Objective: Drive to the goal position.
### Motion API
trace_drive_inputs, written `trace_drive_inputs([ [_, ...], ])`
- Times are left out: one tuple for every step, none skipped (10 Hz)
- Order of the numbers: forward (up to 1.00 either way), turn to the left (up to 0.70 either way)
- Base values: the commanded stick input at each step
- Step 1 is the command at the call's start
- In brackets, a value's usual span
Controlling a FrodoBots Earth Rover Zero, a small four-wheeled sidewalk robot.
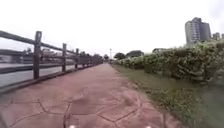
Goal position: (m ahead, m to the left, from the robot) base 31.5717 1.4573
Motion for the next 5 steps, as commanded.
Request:
trace_drive_inputs([
  [1.0,-0.18],
  [1.0,-0.2],
  [1.0,0.02],
  [1.0,0.02],
  [1.0,0.02],
])
